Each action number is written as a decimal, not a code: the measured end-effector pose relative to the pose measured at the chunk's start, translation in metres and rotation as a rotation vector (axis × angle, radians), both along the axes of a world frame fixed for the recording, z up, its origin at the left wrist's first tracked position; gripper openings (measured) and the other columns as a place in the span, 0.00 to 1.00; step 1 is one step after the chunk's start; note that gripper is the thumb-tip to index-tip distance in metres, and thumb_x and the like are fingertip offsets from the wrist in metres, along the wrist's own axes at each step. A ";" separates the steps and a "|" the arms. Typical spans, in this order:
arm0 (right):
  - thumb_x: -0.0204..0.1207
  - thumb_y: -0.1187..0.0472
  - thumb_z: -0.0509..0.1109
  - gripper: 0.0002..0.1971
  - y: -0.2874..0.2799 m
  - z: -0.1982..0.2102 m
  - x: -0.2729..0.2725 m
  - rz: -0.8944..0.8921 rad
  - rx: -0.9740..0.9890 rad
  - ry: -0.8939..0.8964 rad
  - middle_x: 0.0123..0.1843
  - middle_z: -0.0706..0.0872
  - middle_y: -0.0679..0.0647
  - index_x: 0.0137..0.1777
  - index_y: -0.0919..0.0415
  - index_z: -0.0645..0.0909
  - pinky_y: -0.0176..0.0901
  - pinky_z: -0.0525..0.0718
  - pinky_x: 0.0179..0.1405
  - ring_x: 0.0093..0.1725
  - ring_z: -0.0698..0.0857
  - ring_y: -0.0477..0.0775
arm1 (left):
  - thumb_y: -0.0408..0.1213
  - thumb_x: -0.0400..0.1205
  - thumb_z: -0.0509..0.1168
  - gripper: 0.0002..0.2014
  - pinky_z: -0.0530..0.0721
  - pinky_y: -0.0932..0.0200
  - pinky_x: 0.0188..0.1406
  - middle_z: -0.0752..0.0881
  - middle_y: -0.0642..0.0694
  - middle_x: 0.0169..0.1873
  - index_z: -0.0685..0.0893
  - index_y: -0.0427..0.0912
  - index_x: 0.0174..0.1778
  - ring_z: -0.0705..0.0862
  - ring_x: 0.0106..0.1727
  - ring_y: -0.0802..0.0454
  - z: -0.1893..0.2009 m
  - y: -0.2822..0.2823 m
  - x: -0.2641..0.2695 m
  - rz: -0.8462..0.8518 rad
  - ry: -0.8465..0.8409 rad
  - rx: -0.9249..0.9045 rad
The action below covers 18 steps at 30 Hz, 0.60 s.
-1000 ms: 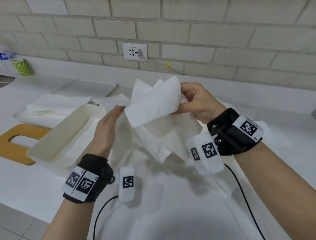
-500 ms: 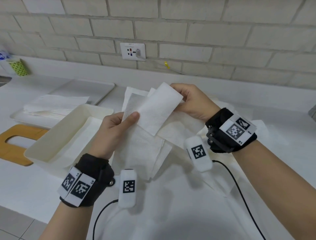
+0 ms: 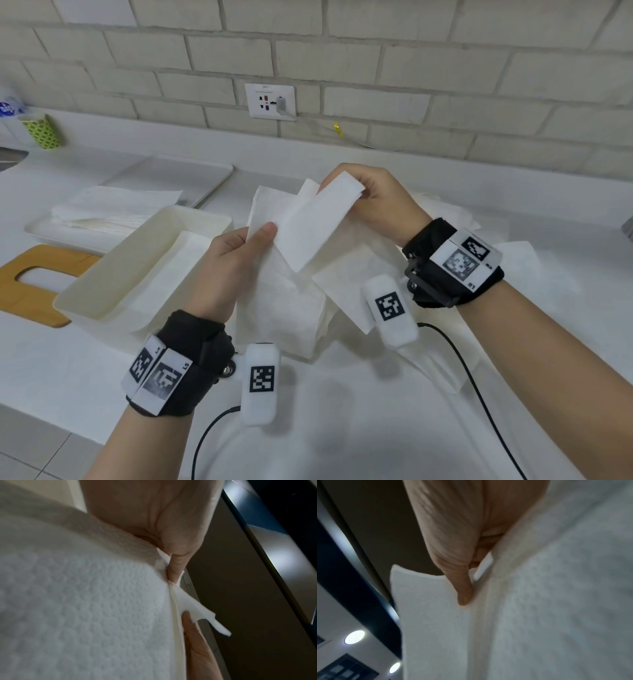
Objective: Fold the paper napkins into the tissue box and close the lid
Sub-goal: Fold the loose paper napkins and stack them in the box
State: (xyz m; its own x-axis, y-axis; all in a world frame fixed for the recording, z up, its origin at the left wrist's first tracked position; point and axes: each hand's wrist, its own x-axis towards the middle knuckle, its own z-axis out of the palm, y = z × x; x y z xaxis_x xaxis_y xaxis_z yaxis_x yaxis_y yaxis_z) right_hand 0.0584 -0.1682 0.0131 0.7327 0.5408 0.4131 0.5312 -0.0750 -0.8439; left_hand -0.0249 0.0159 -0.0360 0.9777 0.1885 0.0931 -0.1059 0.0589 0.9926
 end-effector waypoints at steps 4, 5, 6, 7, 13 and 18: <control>0.65 0.71 0.65 0.08 -0.008 -0.001 0.000 -0.006 0.064 0.060 0.37 0.83 0.44 0.39 0.59 0.80 0.34 0.78 0.42 0.40 0.82 0.43 | 0.44 0.81 0.67 0.16 0.81 0.62 0.31 0.87 0.46 0.29 0.84 0.36 0.34 0.85 0.30 0.52 -0.001 0.000 0.001 0.043 0.000 -0.009; 0.64 0.69 0.66 0.07 -0.011 -0.002 0.000 0.004 0.094 0.131 0.38 0.85 0.47 0.39 0.59 0.81 0.36 0.80 0.42 0.40 0.83 0.45 | 0.43 0.82 0.65 0.15 0.82 0.63 0.30 0.88 0.47 0.28 0.84 0.36 0.34 0.85 0.29 0.54 -0.001 -0.001 0.000 0.055 0.002 -0.007; 0.63 0.68 0.66 0.06 -0.013 -0.003 -0.001 0.018 0.146 0.227 0.40 0.86 0.50 0.39 0.60 0.82 0.36 0.81 0.41 0.41 0.85 0.47 | 0.42 0.83 0.64 0.15 0.82 0.64 0.29 0.88 0.49 0.27 0.84 0.37 0.34 0.86 0.29 0.55 0.000 -0.002 -0.001 0.069 0.004 -0.015; 0.63 0.67 0.67 0.06 -0.015 -0.004 -0.001 0.025 0.204 0.318 0.41 0.87 0.52 0.39 0.60 0.83 0.36 0.82 0.40 0.41 0.86 0.48 | 0.41 0.84 0.63 0.15 0.82 0.65 0.29 0.88 0.50 0.28 0.84 0.37 0.35 0.86 0.29 0.56 0.000 -0.002 -0.001 0.088 0.003 -0.028; 0.68 0.69 0.68 0.11 -0.013 -0.014 -0.008 0.039 0.316 0.506 0.31 0.88 0.47 0.31 0.55 0.86 0.32 0.81 0.31 0.32 0.86 0.44 | 0.46 0.83 0.65 0.22 0.74 0.51 0.41 0.79 0.37 0.40 0.82 0.24 0.46 0.76 0.40 0.43 0.002 -0.008 -0.002 0.209 -0.043 -0.068; 0.75 0.73 0.67 0.07 0.003 -0.028 -0.017 -0.085 0.219 0.469 0.36 0.88 0.49 0.42 0.62 0.84 0.35 0.85 0.37 0.37 0.87 0.46 | 0.55 0.77 0.68 0.24 0.76 0.48 0.45 0.81 0.39 0.40 0.83 0.32 0.41 0.78 0.41 0.43 0.001 -0.014 -0.001 0.222 -0.044 -0.069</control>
State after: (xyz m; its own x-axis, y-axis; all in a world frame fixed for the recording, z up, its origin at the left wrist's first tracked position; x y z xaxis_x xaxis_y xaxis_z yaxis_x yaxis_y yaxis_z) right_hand 0.0417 -0.1655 -0.0146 0.9039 0.4086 0.1266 0.0919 0.1037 -0.9904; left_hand -0.0256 0.0017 -0.0348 0.9068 0.4056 0.1147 -0.1673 0.0965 0.9812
